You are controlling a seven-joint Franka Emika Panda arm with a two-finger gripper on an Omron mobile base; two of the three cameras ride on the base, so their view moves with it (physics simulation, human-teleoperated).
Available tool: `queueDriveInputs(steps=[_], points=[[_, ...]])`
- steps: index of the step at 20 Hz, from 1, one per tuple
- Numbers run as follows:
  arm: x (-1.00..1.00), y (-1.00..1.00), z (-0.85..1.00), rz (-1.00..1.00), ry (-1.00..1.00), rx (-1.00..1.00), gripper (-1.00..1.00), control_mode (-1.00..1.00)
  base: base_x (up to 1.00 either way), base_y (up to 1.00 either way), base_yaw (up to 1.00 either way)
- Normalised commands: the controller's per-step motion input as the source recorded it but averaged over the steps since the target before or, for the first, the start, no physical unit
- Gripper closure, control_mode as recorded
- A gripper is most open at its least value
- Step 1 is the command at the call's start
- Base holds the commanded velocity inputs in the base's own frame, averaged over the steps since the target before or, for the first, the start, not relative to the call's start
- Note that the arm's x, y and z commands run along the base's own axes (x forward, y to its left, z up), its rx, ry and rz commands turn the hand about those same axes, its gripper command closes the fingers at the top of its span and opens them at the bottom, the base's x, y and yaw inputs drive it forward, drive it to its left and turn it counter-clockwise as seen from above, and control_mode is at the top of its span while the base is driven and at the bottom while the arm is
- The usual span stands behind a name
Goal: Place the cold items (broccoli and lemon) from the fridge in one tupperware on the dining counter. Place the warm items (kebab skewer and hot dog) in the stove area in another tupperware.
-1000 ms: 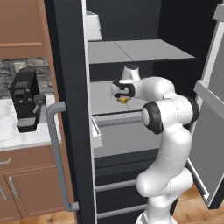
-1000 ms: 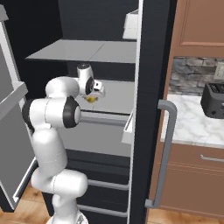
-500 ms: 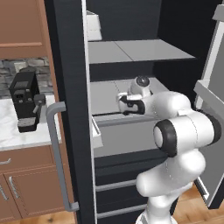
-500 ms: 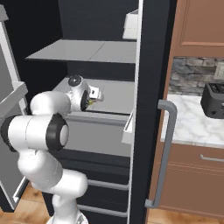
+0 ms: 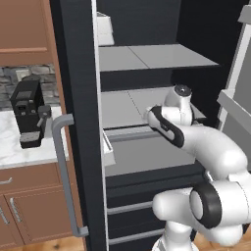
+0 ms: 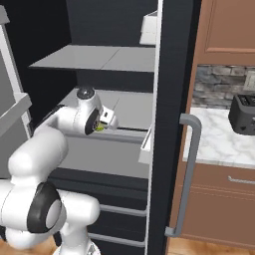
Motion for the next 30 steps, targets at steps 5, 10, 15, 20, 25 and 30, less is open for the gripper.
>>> queueDriveInputs(steps=[5,10,15,20,25,30], points=[[-1.00,0.00,0.19,0.00,0.48,0.00,1.00,-1.00,0.00,0.00,0.00],[-1.00,0.00,0.00,-0.01,0.00,-0.17,1.00,-1.00,0.00,0.00,0.00],[-1.00,-0.05,-0.06,0.01,-0.21,-0.11,1.00,-1.00,0.00,0.00,0.00],[-1.00,-0.16,0.00,0.12,-0.10,0.08,1.00,-1.00,0.00,0.00,0.00],[-0.27,0.07,0.13,0.06,0.14,0.00,1.00,-1.00,0.00,0.00,0.00],[0.00,0.01,0.00,0.00,0.01,0.00,1.00,-1.00,0.00,0.00,0.00]])
